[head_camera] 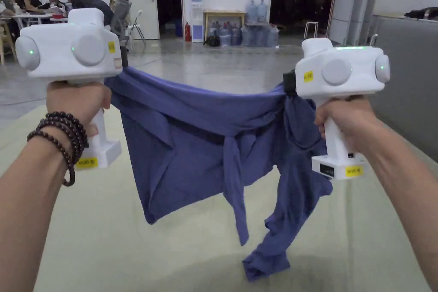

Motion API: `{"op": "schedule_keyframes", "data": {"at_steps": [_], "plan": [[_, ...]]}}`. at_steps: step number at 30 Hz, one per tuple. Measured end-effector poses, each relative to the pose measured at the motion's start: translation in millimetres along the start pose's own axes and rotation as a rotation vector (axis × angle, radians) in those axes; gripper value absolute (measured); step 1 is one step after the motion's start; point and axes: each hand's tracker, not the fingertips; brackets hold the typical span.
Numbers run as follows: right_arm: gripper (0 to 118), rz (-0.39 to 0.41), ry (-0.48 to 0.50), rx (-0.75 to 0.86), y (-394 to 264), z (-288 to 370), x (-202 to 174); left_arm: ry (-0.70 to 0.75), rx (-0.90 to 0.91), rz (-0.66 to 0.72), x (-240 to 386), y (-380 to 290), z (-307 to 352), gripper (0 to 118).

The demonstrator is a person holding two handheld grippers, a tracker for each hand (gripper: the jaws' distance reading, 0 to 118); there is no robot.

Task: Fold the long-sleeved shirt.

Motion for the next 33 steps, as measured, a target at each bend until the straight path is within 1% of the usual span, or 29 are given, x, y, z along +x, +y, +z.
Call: {"op": "schedule_keyframes", "data": {"at_steps": [1, 2, 4, 5, 7, 10, 12, 15, 17, 19, 20, 22, 23, 25, 27, 29, 31, 33], "plan": [[10, 0.004, -0.011, 0.010, 21, -4, 1, -0.022, 0.026, 0.039, -3, 20, -8, 0], [10, 0.004, -0.026, 0.028, 41, -8, 2, -0.020, 0.003, 0.065, -6, 38, -16, 0], [10, -0.006, -0.031, 0.059, 74, -12, 7, 0.012, 0.028, 0.048, -3, 69, -24, 0], [10, -0.026, -0.032, 0.080, 89, -15, 12, 0.018, 0.043, 0.036, -1, 84, -28, 0], [10, -0.010, -0.039, 0.105, 111, -18, 13, -0.011, 0.066, 0.050, -2, 105, -32, 0], [10, 0.026, -0.058, 0.111, 130, -26, 13, -0.023, 0.089, 0.057, 5, 120, -39, 0], [10, 0.035, -0.062, 0.111, 128, -32, 13, -0.024, 0.077, 0.060, 7, 116, -46, 0], [10, 0.020, -0.060, 0.089, 104, -51, 17, -0.016, 0.055, 0.023, 11, 88, -61, 0], [10, 0.021, -0.060, 0.029, 73, -70, 20, -0.020, 0.005, 0.006, 10, 56, -76, 0], [10, 0.007, -0.055, -0.035, 33, -90, 23, -0.016, -0.088, -0.016, 9, 18, -92, 0], [10, -0.007, -0.052, -0.067, 11, -101, 24, -0.013, -0.080, -0.025, 9, -3, -99, 0], [10, -0.036, -0.038, -0.126, -33, -123, 28, -0.012, -0.134, -0.062, 10, -49, -112, 0], [10, -0.043, -0.033, -0.161, -55, -133, 29, -0.008, -0.179, -0.103, 12, -71, -119, 0], [10, -0.030, -0.060, -0.204, -94, -145, 28, -0.028, -0.228, -0.127, 12, -111, -128, 0], [10, -0.026, -0.067, -0.233, -123, -152, 27, -0.040, -0.258, -0.109, 10, -141, -129, 0], [10, -0.032, -0.050, -0.267, -140, -160, 29, -0.057, -0.312, -0.065, 3, -160, -129, 0], [10, -0.026, -0.033, -0.277, -151, -147, 28, -0.056, -0.317, -0.068, -5, -170, -121, 0], [10, -0.031, -0.019, -0.282, -162, -122, 26, -0.065, -0.303, -0.063, -13, -182, -97, 0]]}}
